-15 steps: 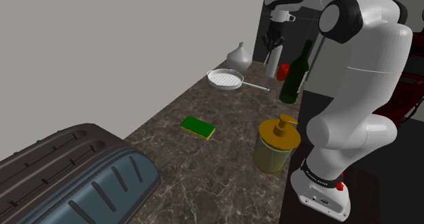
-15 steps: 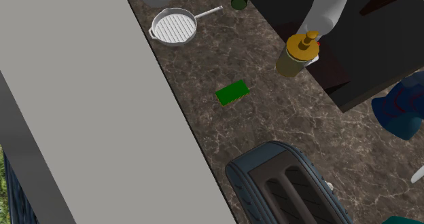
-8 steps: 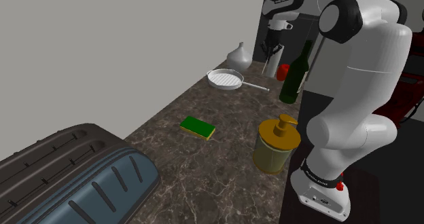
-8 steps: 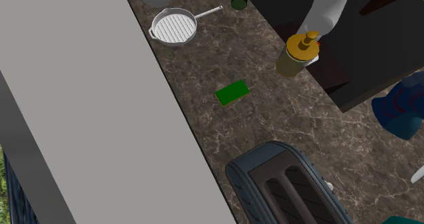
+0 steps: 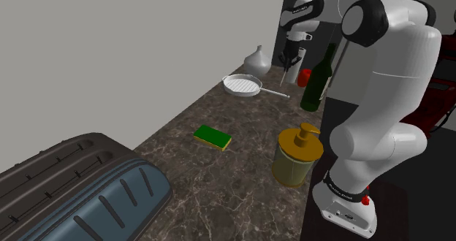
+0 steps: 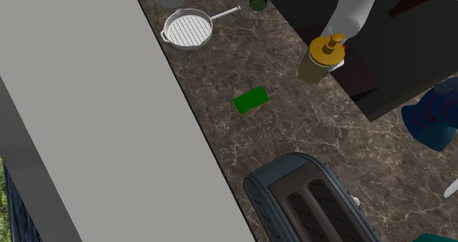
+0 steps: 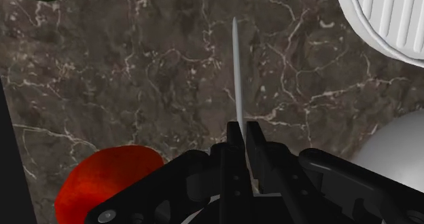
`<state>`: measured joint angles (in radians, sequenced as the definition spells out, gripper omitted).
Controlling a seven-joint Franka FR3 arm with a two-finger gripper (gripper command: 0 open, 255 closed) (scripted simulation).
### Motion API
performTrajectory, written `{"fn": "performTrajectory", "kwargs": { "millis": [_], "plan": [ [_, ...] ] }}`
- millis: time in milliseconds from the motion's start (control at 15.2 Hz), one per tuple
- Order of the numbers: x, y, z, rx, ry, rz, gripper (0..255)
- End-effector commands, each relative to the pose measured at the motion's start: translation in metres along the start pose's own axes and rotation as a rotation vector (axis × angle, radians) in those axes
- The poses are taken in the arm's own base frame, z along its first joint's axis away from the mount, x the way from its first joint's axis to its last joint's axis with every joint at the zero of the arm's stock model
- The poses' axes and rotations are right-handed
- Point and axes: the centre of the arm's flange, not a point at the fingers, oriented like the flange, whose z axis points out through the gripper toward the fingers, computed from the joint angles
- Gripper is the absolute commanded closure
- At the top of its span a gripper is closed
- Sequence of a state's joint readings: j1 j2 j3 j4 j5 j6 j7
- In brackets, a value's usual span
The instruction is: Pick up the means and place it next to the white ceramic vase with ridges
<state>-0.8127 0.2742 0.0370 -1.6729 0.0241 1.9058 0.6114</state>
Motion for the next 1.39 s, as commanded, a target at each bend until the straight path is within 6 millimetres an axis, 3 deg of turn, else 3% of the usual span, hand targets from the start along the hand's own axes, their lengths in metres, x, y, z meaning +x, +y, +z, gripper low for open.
{"fn": "performTrajectory", "kwargs": {
  "millis": [0, 726, 1254, 1320],
  "plan": [
    [0.001, 0.000, 0.011, 0.000, 0.000, 0.000, 255],
    [0.004, 0.000, 0.069, 0.000, 0.000, 0.000, 255],
    [0.004, 0.000, 0.071, 0.000, 0.000, 0.000, 255],
    [0.004, 0.000, 0.070, 0.000, 0.000, 0.000, 0]
  ]
}}
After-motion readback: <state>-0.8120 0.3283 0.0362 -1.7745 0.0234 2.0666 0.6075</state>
